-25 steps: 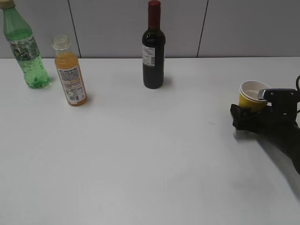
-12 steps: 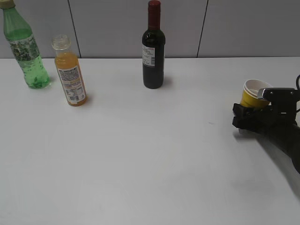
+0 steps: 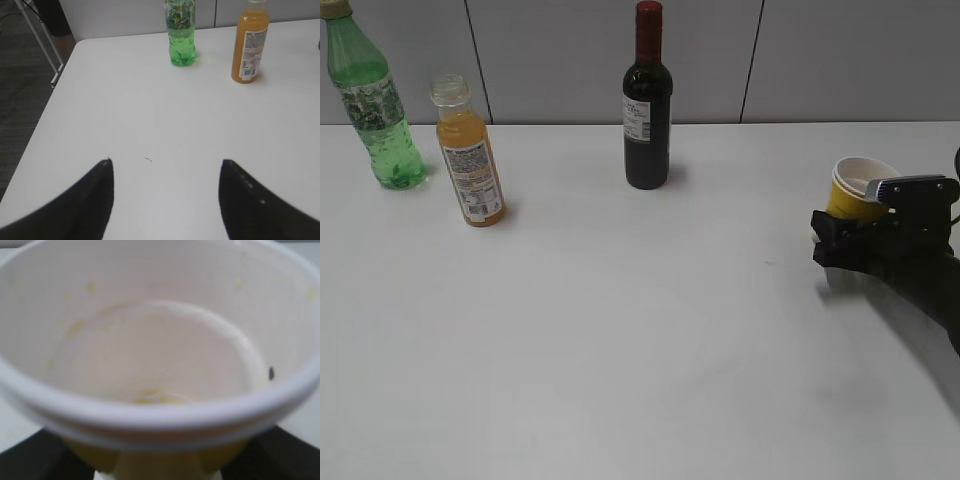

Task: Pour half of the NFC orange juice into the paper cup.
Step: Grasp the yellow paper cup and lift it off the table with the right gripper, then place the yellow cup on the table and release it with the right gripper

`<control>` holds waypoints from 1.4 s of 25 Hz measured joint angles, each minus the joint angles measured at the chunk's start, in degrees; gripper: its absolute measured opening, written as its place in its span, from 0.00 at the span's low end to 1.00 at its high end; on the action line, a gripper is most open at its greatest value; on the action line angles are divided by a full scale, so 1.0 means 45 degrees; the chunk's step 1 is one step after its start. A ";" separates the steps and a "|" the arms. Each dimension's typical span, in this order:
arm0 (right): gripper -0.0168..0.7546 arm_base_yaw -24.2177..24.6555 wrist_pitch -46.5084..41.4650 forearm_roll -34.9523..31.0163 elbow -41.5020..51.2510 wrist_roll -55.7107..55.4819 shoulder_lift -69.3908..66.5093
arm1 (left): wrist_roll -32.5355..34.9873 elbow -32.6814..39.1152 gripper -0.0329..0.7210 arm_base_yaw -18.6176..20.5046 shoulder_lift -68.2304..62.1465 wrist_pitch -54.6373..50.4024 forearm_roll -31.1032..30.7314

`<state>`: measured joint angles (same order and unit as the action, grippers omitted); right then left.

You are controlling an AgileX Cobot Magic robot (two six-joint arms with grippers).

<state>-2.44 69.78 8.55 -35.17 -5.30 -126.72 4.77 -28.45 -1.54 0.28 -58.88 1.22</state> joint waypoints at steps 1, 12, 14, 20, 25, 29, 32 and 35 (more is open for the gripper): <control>0.61 0.0000 0.0000 0.0390 0.0000 0.0055 0.0128 | 0.0000 0.0000 0.71 0.0000 0.0000 0.0000 0.0000; 0.61 0.0000 0.0000 0.6835 -0.0301 0.0167 0.0575 | 0.0000 0.0000 0.70 0.0000 0.0000 0.0000 0.0000; 0.61 0.0000 0.0000 0.8644 -0.0640 0.0014 0.0589 | 0.0000 0.0000 0.69 0.0000 0.0000 0.0000 0.0000; 0.61 -0.0298 0.0000 1.1868 -0.2079 -0.1625 0.0602 | 0.0000 0.0000 0.68 0.0000 0.0000 0.0000 0.0000; 0.61 -0.1570 0.0000 1.2524 -0.2905 -0.2098 0.0602 | 0.0000 0.0000 0.68 0.0000 0.0000 0.0000 0.0000; 0.61 -0.2662 0.0000 1.2569 -0.3492 -0.2143 0.0590 | 0.0000 0.0000 0.68 0.0000 0.0000 0.0000 0.0000; 0.61 -0.3238 0.0013 1.2584 -0.3878 -0.2437 0.0335 | 0.0000 0.0000 0.68 0.0000 0.0000 0.0000 0.0000; 0.61 -0.3706 0.0013 1.2610 -0.4278 -0.2693 -0.0219 | 0.0000 0.0000 0.68 0.0000 0.0000 0.0000 0.0000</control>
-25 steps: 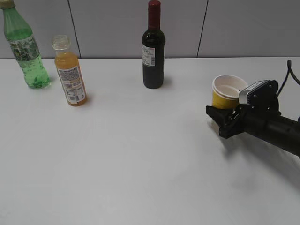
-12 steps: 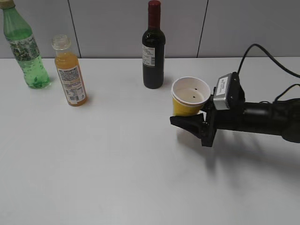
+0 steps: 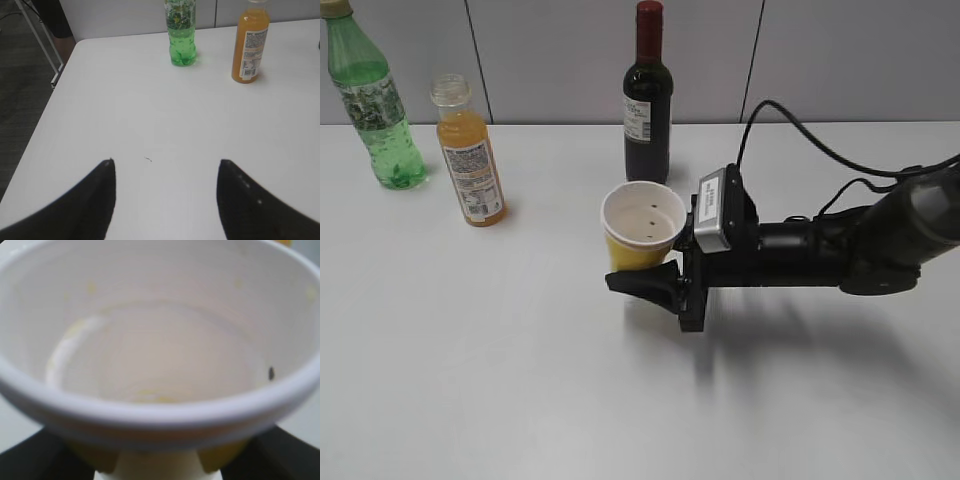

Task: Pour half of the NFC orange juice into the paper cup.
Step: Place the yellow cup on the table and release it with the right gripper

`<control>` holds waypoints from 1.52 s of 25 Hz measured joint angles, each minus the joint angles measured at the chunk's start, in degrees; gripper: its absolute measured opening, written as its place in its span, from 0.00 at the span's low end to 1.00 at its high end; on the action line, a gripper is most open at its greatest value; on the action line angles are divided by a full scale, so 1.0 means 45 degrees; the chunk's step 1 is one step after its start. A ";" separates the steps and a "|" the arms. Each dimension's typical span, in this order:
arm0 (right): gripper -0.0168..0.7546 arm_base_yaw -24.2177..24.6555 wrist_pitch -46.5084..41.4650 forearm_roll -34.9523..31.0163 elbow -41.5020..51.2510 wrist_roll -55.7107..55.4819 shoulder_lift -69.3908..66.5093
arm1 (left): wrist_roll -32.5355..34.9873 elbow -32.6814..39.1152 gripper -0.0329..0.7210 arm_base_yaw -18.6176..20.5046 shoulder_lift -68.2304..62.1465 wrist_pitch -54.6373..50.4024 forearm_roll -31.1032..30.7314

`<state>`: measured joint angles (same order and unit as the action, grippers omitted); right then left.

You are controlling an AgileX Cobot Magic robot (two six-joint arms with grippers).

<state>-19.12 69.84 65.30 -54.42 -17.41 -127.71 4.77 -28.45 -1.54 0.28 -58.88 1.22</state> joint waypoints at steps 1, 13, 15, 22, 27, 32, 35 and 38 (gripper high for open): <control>0.61 -0.0172 -0.0013 0.0012 -0.0143 -0.0023 -0.0203 | 0.0000 0.0000 0.68 0.0000 0.0000 0.0000 0.0000; 0.61 -0.0789 -0.0100 0.0470 -0.0738 -0.0272 -0.1434 | 0.0000 0.0000 0.61 0.0000 0.0000 0.0000 0.0000; 0.61 -0.0789 -0.0222 0.0538 -0.0738 -0.0286 -0.1487 | 0.0000 0.0000 0.61 0.0000 0.0000 0.0000 0.0000; 0.61 -0.0789 -0.0286 0.0628 -0.1060 -0.0476 -0.1989 | 0.0000 0.0000 0.61 0.0000 0.0000 0.0000 0.0000; 0.61 -0.0789 -0.0468 0.0628 -0.1274 -0.0553 -0.2106 | 0.0000 0.0000 0.61 0.0000 0.0000 0.0000 0.0000; 0.75 -0.0789 -0.0531 0.0615 -0.1274 -0.0553 -0.2106 | 0.0000 0.0000 0.59 0.0000 0.0000 0.0000 0.0000; 0.85 -0.0789 -0.0544 0.0600 -0.1274 -0.0659 -0.2106 | 0.0000 0.0000 0.59 0.0000 0.0000 0.0000 0.0000; 0.87 -0.0760 -0.0570 0.0798 -0.1288 -0.1258 -0.2106 | 0.0000 0.0000 0.59 0.0000 0.0000 0.0000 0.0000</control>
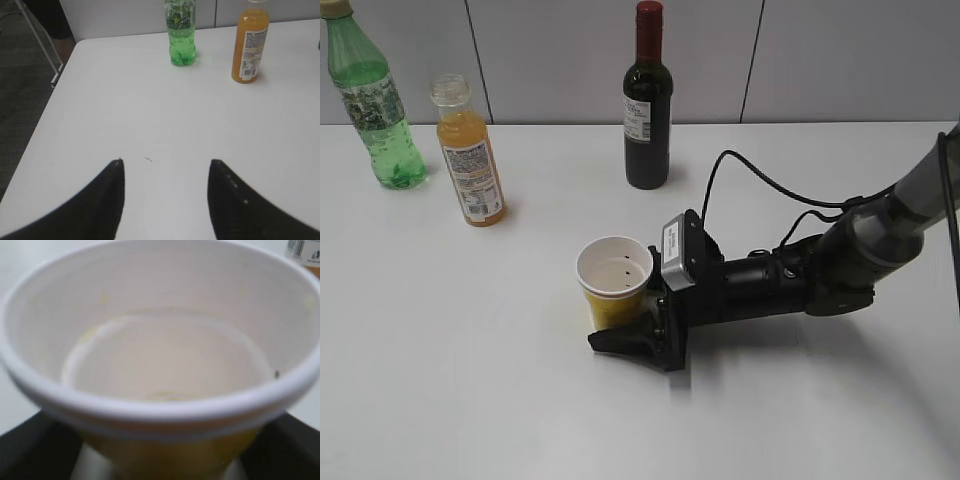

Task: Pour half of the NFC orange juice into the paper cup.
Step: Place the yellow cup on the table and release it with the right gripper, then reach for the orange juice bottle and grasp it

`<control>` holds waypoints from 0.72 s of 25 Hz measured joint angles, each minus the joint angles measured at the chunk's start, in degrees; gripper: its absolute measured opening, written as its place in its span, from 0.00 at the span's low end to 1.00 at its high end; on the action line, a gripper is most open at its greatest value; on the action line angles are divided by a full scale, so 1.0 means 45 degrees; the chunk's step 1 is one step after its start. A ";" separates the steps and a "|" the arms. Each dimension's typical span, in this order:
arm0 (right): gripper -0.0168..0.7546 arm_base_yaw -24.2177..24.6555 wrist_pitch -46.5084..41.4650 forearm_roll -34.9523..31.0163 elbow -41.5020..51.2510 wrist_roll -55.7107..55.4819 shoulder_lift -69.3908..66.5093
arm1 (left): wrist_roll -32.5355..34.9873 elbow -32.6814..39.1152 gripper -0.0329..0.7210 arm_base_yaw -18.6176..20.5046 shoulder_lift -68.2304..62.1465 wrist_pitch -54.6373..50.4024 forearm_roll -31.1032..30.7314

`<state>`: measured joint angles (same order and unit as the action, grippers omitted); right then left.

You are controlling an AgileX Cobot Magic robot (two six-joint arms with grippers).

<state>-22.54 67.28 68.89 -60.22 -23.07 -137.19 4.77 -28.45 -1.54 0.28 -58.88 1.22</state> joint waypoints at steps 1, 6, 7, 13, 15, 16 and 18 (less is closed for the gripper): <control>0.87 0.0052 -0.0054 0.0214 0.0000 -0.0128 0.0000 | 0.0000 0.0000 0.59 0.0000 0.0000 0.0000 0.0000; 0.86 0.0581 -0.0401 0.1581 -0.0015 -0.1123 0.0248 | 0.0000 0.0000 0.59 0.0000 0.0000 0.0000 0.0000; 0.86 0.0773 -0.0429 0.1718 -0.0015 -0.1278 0.0295 | 0.0000 0.0000 0.59 0.0000 0.0000 0.0000 0.0000; 0.85 0.2009 -0.0527 0.2942 -0.0034 -0.1483 0.0584 | 0.0000 0.0000 0.59 0.0000 0.0000 0.0000 0.0000; 0.84 0.2471 -0.0637 0.3425 -0.0034 -0.1485 0.0744 | 0.0000 0.0000 0.59 0.0000 0.0000 0.0000 0.0000; 0.84 0.2650 -0.0717 0.3648 -0.0034 -0.1496 0.0845 | 0.0000 0.0000 0.58 0.0000 0.0000 0.0000 0.0000; 0.83 0.3014 -0.0851 0.3965 -0.0034 -0.1499 0.1071 | 0.0000 0.0000 0.57 0.0000 0.0000 0.0000 0.0000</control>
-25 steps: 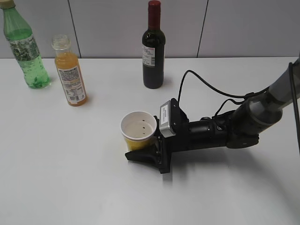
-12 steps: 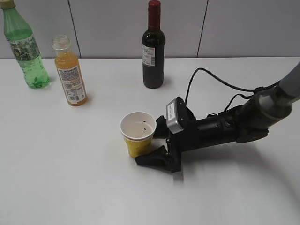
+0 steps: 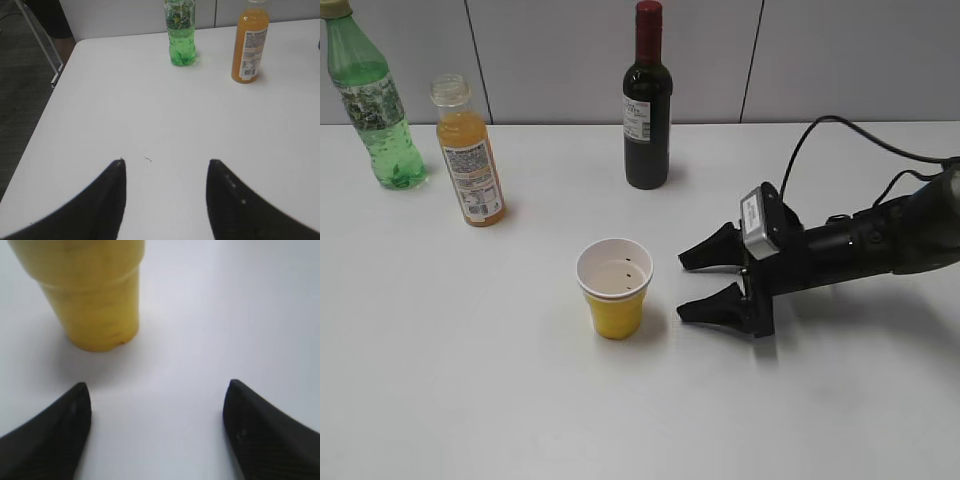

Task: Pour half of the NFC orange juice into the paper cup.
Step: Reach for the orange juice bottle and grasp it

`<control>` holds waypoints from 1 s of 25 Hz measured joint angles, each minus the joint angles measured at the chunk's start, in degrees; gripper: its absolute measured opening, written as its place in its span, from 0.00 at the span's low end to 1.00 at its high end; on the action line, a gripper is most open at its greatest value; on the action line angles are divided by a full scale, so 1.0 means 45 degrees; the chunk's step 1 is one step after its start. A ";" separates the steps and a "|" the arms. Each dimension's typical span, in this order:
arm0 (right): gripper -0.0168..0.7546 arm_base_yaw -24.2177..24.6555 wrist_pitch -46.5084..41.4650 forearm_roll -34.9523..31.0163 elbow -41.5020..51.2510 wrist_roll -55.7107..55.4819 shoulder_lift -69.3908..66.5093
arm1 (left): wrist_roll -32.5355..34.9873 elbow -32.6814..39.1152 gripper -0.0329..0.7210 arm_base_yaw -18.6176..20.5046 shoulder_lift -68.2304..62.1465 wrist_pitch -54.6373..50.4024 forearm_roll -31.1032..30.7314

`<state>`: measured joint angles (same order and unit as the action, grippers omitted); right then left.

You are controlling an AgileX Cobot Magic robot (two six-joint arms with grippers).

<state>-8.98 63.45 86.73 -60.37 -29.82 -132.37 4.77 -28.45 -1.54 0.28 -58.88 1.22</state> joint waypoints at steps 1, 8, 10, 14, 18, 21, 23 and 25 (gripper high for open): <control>0.83 0.0151 -0.0178 0.0077 0.0000 -0.0013 0.0159 | 0.0000 0.0000 0.56 0.0000 0.0000 0.0000 0.0000; 0.81 0.0417 -0.3022 0.0230 0.0023 -0.0301 0.1882 | 0.0000 0.0000 0.49 0.0000 0.0000 0.0000 0.0000; 0.80 0.0417 -0.4171 -0.0200 0.0031 -0.0410 0.2461 | 0.0000 0.0000 0.47 0.0000 0.0000 0.0000 0.0000; 0.79 0.0417 -0.6579 -0.2129 -0.0080 -0.0432 0.3600 | 0.0000 0.0000 0.46 0.0000 0.0000 0.0000 0.0000; 0.79 0.0417 -0.8994 -0.4605 -0.0360 -0.0432 0.4434 | 0.0000 0.0000 0.46 0.0000 0.0000 0.0000 0.0000; 0.79 0.0417 -1.1188 -0.6229 -0.0936 -0.0435 0.4843 | 0.0000 0.0000 0.46 0.0000 0.0000 0.0000 0.0000; 0.79 0.0417 -1.2987 -0.7152 -0.1511 -0.0446 0.5023 | 0.0000 0.0000 0.46 0.0000 0.0000 0.0000 0.0000; 0.79 0.0417 -1.5144 -0.7977 -0.2302 -0.0393 0.5110 | 0.0000 0.0000 0.46 0.0000 0.0000 0.0000 0.0000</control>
<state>-7.10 -4.70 50.84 -70.73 -31.59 -109.38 4.77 -28.45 -1.54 0.28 -58.88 1.22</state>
